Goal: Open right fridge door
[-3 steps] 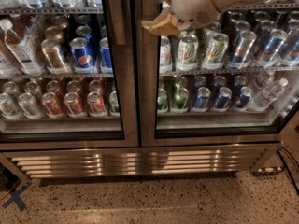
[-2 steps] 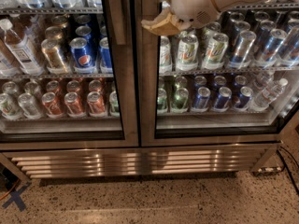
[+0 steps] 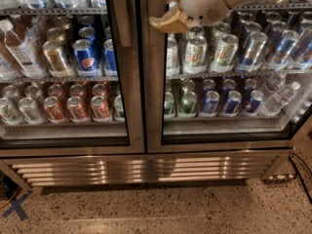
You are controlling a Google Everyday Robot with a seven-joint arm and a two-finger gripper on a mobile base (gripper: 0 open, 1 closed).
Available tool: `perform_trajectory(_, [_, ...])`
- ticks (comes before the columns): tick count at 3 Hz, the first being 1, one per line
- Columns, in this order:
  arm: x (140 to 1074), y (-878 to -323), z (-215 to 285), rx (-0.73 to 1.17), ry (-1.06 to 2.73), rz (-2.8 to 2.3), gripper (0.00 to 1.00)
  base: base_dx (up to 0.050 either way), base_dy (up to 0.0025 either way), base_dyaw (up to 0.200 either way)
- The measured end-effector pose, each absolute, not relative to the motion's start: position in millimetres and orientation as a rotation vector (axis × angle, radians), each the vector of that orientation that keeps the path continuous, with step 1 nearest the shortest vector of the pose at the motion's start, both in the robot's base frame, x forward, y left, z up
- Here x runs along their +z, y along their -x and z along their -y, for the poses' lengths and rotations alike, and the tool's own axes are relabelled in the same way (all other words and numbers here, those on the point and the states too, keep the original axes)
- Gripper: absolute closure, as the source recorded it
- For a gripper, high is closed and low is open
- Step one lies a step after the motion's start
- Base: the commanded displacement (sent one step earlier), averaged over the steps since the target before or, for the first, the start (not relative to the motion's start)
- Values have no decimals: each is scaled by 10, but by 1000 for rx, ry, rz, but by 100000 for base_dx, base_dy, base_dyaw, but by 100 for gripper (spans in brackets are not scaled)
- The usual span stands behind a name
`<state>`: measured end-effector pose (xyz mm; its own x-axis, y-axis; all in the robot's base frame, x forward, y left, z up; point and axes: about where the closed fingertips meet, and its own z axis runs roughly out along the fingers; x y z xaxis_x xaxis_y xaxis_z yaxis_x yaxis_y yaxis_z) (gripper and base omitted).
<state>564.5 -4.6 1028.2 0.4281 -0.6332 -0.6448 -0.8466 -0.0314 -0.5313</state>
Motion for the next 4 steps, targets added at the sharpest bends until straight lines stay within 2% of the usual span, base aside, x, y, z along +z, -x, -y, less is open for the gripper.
perform_trajectory(1, [10286,-5718,74,285,1744,-1285,94,0,0,0])
perform_trajectory(2, [10334,-5814,94,286,1745,-1285,100,0,0,0])
perform_trajectory(4, [10347,-5823,95,286,1745,-1285,100,0,0,0])
